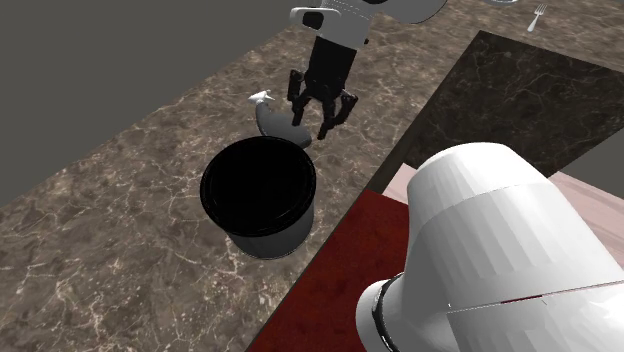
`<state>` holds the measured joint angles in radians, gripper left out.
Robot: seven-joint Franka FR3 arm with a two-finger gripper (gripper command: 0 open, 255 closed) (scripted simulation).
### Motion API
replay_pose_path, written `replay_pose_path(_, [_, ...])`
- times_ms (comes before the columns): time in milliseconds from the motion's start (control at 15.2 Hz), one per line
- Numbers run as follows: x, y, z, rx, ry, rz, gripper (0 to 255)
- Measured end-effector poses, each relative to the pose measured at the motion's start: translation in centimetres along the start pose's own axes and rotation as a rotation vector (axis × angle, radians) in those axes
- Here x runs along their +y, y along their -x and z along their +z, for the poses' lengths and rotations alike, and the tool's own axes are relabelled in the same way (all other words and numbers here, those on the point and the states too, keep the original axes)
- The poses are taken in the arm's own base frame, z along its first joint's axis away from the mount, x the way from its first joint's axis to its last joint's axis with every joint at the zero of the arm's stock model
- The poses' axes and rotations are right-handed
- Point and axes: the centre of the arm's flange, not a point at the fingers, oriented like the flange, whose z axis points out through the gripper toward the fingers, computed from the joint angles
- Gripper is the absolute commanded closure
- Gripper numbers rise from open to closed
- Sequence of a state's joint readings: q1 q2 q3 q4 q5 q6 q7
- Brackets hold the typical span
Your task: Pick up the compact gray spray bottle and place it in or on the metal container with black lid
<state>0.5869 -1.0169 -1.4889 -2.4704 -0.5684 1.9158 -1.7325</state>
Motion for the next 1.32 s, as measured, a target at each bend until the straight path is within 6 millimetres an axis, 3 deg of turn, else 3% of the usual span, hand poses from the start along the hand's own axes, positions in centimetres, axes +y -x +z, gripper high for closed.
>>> replay_pose_path(528, [0.0,0.0,0.0,0.0,0.0,0.0,255])
replay_pose_path(594, [0.0,0.0,0.0,0.0,0.0,0.0,0])
replay_pose_path(726, [0.5,0.4,0.0,-0.01,-0.01,-0.031,0])
replay_pose_path(924, [3.6,1.7,0.0,-0.064,-0.063,-0.214,0])
replay_pose_path(1056, [6.3,2.6,0.4,-0.106,-0.106,-0.356,0])
replay_pose_path(1320, [11.7,2.7,1.3,-0.192,-0.192,-0.646,0])
